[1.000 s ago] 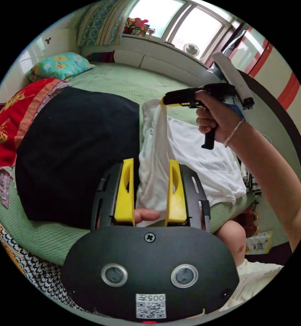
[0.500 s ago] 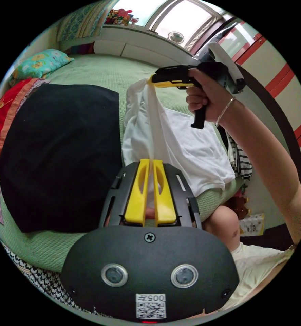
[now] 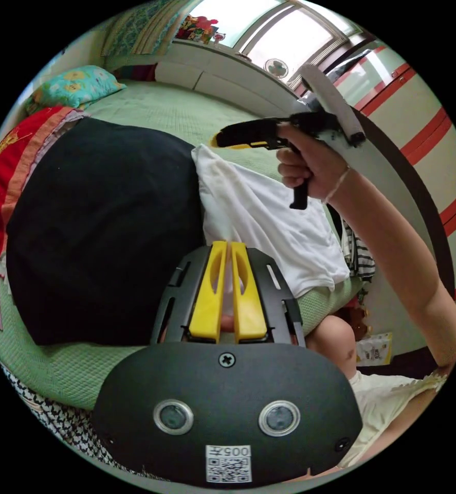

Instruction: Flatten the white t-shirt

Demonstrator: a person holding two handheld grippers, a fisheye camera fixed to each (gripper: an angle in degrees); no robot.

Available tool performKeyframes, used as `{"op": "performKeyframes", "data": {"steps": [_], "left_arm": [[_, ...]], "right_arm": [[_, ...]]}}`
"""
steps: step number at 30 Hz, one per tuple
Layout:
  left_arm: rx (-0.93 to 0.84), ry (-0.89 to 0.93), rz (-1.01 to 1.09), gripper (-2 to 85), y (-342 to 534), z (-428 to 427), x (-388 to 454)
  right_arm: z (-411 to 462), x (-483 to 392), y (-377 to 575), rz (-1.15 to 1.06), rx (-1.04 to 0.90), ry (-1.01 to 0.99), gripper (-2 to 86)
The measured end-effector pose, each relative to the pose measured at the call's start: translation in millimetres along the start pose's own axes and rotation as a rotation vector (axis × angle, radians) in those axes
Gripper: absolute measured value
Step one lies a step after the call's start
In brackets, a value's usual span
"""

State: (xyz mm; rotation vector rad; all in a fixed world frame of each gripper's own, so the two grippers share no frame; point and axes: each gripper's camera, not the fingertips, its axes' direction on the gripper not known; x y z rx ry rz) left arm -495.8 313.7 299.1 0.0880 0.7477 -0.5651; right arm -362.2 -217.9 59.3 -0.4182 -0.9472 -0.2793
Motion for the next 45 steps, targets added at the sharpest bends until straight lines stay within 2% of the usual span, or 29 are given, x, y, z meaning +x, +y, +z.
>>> {"op": "performKeyframes", "data": {"steps": [2, 7, 11, 15, 20, 26, 31, 34, 40, 43, 45], "left_arm": [[0.005, 0.005, 0.005, 0.8, -1, -1, 0], [0.044, 0.040, -0.018, 0.8, -4, -5, -3], [0.089, 0.070, -0.032, 0.8, -2, -10, -4], [0.116, 0.065, -0.044, 0.9, 3, -13, -3], [0.143, 0.108, -0.045, 1.2, 9, -13, -1], [0.184, 0.066, -0.003, 3.4, 19, -14, 13], [0.290, -0.002, 0.208, 12.0, 39, -16, 54], [0.296, -0.013, 0.343, 15.8, 48, -7, 82], [0.193, -0.089, 0.503, 17.1, 50, 38, 133], [0.177, -0.147, 0.479, 15.5, 43, 54, 144], [0.179, -0.169, 0.414, 11.1, 37, 58, 144]], "right_arm": [[-25, -6, 39, -0.112, 0.068, -0.078, 10.7], [-54, -33, 145, -0.299, 0.101, -0.107, 10.9], [-40, -65, 211, -0.316, 0.059, -0.025, 10.2], [-26, -84, 235, -0.308, 0.029, 0.015, 8.1], [-17, -94, 251, -0.346, 0.041, 0.267, 0.3], [-54, -59, 254, -0.252, 0.100, 0.161, -1.5], [-86, -23, 247, -0.133, 0.116, 0.043, -1.5], [-100, -6, 242, -0.074, 0.116, -0.020, -1.6], [-121, 2, 240, -0.046, 0.101, -0.114, -1.5], [-128, -5, 245, -0.075, 0.094, -0.120, -1.6], [-131, -8, 250, -0.096, 0.087, -0.136, -1.6]]}}
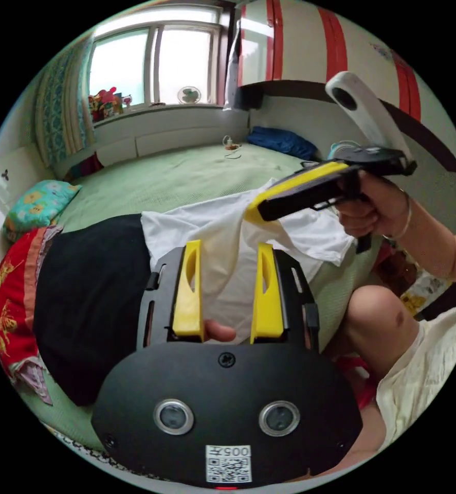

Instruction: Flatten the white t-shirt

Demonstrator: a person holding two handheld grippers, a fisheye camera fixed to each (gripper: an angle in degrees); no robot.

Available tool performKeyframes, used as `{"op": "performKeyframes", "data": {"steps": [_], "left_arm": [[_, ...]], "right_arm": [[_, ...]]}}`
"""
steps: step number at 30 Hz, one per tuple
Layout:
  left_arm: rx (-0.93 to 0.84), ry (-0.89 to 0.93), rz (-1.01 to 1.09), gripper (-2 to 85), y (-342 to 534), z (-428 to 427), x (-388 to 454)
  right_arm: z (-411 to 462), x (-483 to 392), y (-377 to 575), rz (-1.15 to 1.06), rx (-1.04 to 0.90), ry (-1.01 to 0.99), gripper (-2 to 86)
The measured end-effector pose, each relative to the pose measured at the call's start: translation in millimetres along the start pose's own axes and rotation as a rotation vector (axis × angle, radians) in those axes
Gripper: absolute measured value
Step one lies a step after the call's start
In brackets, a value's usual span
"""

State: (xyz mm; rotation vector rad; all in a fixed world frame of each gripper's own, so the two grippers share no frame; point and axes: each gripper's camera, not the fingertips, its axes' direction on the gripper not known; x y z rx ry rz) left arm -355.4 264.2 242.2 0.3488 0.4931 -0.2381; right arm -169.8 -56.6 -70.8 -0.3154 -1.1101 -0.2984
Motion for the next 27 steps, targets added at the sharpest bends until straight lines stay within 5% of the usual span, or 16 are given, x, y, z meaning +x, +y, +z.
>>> {"op": "performKeyframes", "data": {"steps": [2, 12, 27], "left_arm": [[-0.036, 0.015, -0.074, 2.7, -5, 5, -5], [0.067, 0.023, -0.185, 0.5, -14, 8, 0], [0.172, 0.144, -0.313, 0.3, -30, 22, 8]], "right_arm": [[-3, -6, 7, -0.035, -0.010, -0.011, -1.4], [-14, -20, 75, -0.114, -0.042, 0.180, 12.9], [-7, -24, 183, -0.203, -0.209, 0.560, 5.0]]}}
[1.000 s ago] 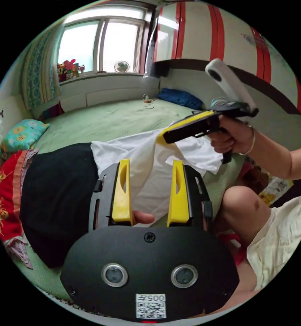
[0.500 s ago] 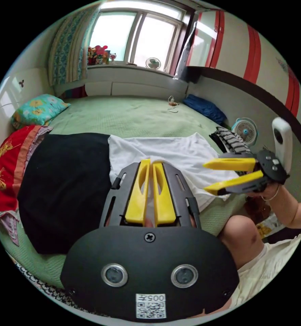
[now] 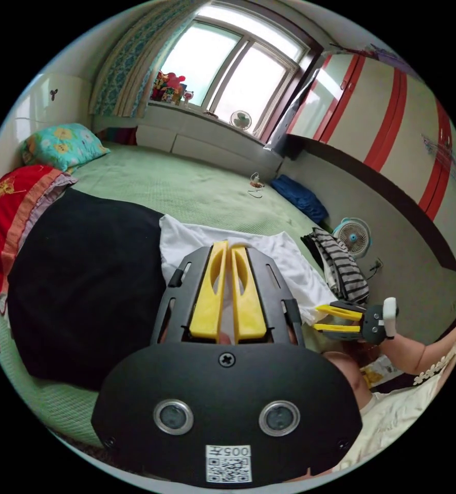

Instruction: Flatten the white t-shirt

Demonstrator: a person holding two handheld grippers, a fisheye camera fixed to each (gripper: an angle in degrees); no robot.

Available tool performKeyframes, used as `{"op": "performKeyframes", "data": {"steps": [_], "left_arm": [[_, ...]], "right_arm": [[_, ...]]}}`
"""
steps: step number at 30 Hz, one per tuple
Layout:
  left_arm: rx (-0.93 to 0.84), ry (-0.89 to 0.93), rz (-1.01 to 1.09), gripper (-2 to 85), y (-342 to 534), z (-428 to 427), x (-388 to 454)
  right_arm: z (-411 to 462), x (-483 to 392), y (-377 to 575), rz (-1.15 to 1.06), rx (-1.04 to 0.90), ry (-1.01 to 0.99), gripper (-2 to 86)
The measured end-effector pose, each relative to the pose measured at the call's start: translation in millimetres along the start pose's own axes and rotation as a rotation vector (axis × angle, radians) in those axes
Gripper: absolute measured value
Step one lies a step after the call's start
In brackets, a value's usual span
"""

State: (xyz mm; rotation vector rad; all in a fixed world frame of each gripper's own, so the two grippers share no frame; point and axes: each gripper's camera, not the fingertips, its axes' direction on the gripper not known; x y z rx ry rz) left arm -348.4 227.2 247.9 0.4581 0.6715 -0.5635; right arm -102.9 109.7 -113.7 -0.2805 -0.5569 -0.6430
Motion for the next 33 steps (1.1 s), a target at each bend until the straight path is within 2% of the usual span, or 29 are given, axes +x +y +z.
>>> {"op": "performKeyframes", "data": {"steps": [3, 8, 13, 17, 21, 27, 30, 33], "left_arm": [[-0.005, -0.029, 0.008, 0.3, -3, 7, 7], [-0.031, -0.051, 0.035, 0.3, -6, 22, 22], [-0.143, -0.174, 0.103, 0.2, -8, 49, 51], [-0.202, -0.229, 0.126, 0.3, -4, 66, 67], [-0.209, -0.261, 0.040, 0.3, -2, 94, 73], [-0.282, -0.430, 0.044, 0.4, -66, 139, 93], [-0.223, -0.493, 0.085, 0.6, -123, 150, 106], [-0.106, -0.501, 0.039, 1.0, -164, 152, 115]], "right_arm": [[-9, 8, 0, 0.017, 0.025, 0.008, -0.2], [-35, 52, 6, 0.138, 0.101, -0.083, -1.2], [-48, 109, 10, 0.272, 0.158, -0.185, -1.3], [-38, 139, 5, 0.279, 0.115, -0.226, -1.2], [-23, 153, -3, 0.270, 0.064, -0.230, -1.2], [-8, 197, -42, 0.229, 0.027, -0.190, -1.2], [-17, 246, -74, 0.335, 0.074, -0.114, -1.2], [-33, 286, -102, 0.441, 0.163, -0.014, -1.3]]}}
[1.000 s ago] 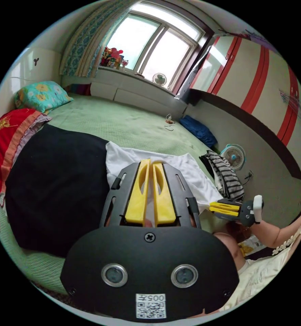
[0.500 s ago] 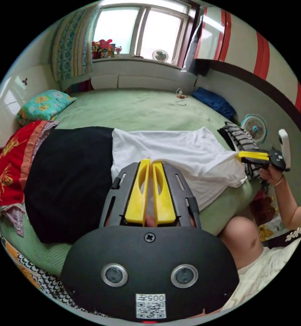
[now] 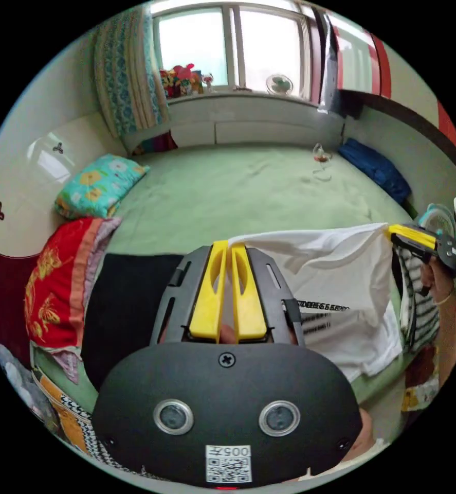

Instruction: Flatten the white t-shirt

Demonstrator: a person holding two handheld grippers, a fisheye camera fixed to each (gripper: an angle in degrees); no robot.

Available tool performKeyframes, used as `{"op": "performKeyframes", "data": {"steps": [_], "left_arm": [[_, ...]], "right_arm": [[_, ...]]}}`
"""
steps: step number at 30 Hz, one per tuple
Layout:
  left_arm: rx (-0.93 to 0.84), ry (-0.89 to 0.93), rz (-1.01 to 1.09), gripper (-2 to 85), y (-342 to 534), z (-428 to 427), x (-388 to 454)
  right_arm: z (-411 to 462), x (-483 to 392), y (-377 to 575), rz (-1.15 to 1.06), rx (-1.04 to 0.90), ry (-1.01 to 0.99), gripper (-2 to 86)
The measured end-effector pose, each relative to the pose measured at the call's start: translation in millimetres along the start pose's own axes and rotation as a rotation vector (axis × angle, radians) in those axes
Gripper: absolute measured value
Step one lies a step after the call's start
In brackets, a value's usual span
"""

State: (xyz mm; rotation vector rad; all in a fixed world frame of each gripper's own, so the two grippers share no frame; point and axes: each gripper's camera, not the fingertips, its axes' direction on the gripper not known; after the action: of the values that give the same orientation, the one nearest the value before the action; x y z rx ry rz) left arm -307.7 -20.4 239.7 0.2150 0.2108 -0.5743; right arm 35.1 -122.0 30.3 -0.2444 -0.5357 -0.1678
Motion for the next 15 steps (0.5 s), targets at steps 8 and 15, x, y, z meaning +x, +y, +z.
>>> {"op": "performKeyframes", "data": {"steps": [8, 15], "left_arm": [[-0.191, 0.094, -0.106, 6.2, 7, 55, 12], [-0.271, 0.202, 0.021, 11.7, 105, 33, 12]], "right_arm": [[43, 0, -6, -0.006, -0.116, 0.115, 0.0], [12, 17, 82, -0.102, -0.182, -0.154, 11.1]]}}
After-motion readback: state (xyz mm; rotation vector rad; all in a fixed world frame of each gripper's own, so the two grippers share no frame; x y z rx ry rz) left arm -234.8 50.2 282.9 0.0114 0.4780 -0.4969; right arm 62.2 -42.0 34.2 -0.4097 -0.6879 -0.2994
